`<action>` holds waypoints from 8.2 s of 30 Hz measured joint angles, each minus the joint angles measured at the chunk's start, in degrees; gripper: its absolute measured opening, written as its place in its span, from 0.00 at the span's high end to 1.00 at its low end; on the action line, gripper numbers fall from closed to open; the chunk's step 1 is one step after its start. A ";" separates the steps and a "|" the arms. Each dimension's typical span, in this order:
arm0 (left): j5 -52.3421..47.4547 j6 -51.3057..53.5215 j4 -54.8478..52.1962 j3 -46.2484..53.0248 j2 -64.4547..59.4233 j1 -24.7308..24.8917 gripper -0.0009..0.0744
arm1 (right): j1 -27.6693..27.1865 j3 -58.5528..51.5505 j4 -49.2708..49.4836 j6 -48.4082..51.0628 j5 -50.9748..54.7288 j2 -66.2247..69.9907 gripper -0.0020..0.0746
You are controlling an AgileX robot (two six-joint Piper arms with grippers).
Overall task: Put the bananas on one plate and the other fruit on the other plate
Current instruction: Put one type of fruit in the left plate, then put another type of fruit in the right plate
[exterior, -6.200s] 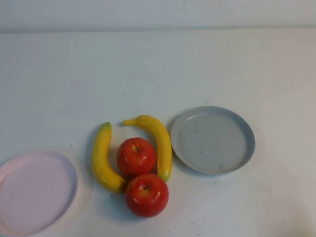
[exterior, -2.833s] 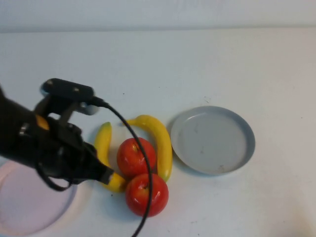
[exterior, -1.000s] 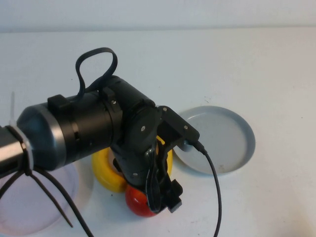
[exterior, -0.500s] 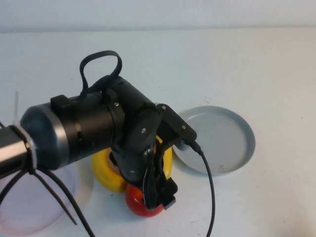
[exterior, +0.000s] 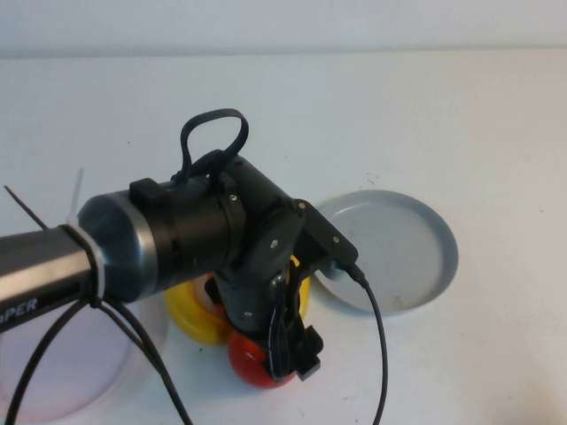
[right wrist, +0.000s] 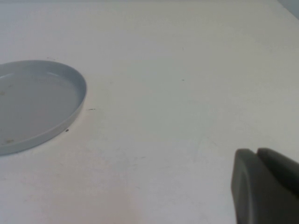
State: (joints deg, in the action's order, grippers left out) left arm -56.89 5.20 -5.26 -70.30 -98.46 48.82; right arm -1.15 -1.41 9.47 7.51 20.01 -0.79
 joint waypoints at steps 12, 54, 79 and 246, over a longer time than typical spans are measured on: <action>0.72 0.00 0.00 0.00 -0.22 0.00 0.24 | 0.00 0.00 0.00 0.00 0.00 0.00 0.99; -8.71 -1.14 -2.57 2.00 10.31 -20.88 0.33 | 0.00 0.00 1.55 0.00 0.00 0.00 1.00; -1.43 -3.36 -4.63 5.64 4.05 -33.78 0.11 | 0.00 0.00 1.67 0.00 0.00 0.00 1.00; 62.62 -5.79 1.80 70.11 91.14 -38.61 0.98 | 0.00 0.00 1.67 0.00 0.00 0.00 1.00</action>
State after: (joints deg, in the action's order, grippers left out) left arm 5.73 -0.59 -3.46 -0.19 -7.32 10.21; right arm -1.15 -1.41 11.14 7.51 20.01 -0.79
